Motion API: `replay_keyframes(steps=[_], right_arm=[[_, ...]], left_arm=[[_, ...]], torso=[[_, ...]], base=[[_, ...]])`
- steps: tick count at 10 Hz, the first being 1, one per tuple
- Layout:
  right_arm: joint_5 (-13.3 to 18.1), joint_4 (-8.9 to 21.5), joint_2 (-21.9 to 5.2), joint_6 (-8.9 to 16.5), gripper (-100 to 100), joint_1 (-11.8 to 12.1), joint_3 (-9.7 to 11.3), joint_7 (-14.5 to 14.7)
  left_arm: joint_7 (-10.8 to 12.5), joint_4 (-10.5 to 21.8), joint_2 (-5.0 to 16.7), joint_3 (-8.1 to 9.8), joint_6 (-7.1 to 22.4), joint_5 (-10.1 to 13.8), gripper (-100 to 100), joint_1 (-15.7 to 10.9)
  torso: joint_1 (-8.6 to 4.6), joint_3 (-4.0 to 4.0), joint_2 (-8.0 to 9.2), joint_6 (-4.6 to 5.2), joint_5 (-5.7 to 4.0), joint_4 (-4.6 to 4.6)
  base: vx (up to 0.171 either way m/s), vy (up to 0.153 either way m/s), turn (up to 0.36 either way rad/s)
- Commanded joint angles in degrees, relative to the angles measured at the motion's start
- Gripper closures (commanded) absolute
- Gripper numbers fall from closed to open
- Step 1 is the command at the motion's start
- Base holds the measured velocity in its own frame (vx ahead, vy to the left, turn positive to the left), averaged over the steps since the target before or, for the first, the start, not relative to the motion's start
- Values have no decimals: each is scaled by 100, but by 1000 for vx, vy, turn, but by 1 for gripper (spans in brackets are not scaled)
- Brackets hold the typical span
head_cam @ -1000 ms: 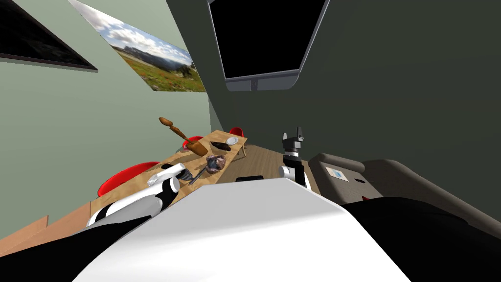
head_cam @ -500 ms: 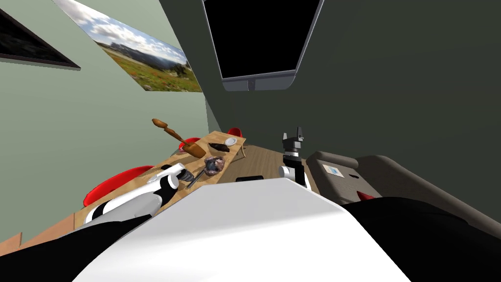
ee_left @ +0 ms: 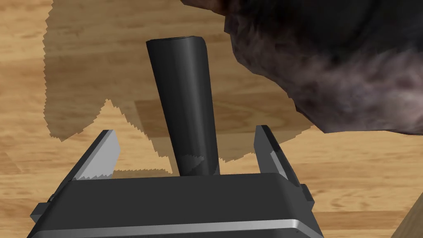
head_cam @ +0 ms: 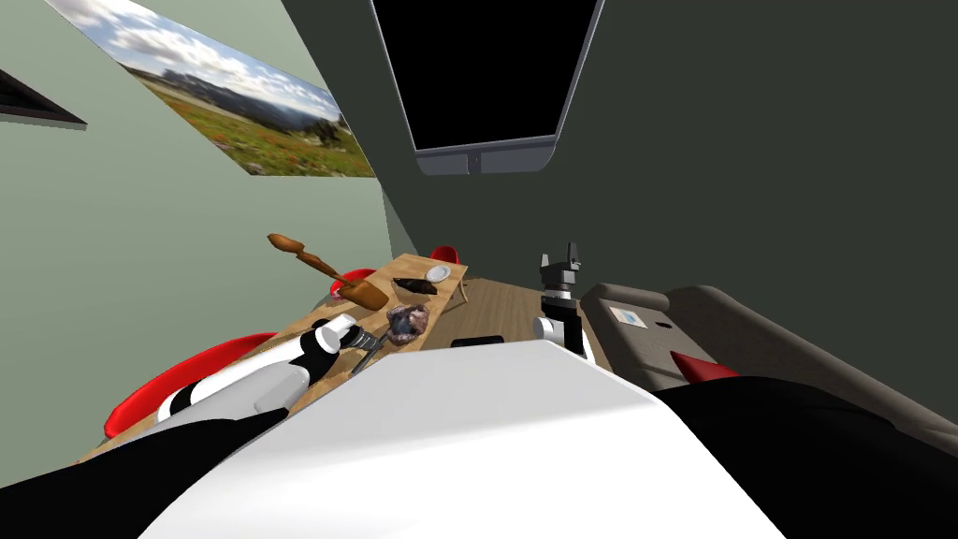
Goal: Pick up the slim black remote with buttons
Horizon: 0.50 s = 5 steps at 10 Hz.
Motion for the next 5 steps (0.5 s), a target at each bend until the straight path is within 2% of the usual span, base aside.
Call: replay_keyframes(steps=[1,2,3,4,5], right_arm=[[0,0,0,0,0,0,0,0],[0,0,0,0,0,0,0,0],[0,0,0,0,0,0,0,0],[0,0,1,0,0,0,1,0],[0,0,0,0,0,-2,1,0]], left_arm=[[88,-78,-67,51,179,20,-100,44],[73,-178,-82,34,158,12,-100,74],[92,-205,-91,37,203,14,0,83],[250,-169,-178,9,83,8,-100,104],[250,159,-132,9,41,8,-100,-5]], torso=[[0,0,0,0,0,0],[-4,3,6,0,-1,1],[-15,7,12,-1,-3,2],[-23,8,15,-1,-5,3],[-17,14,24,6,-7,6]], base=[[21,57,-43],[6,24,-11],[2,5,1],[-38,35,-159],[-46,59,-97]])
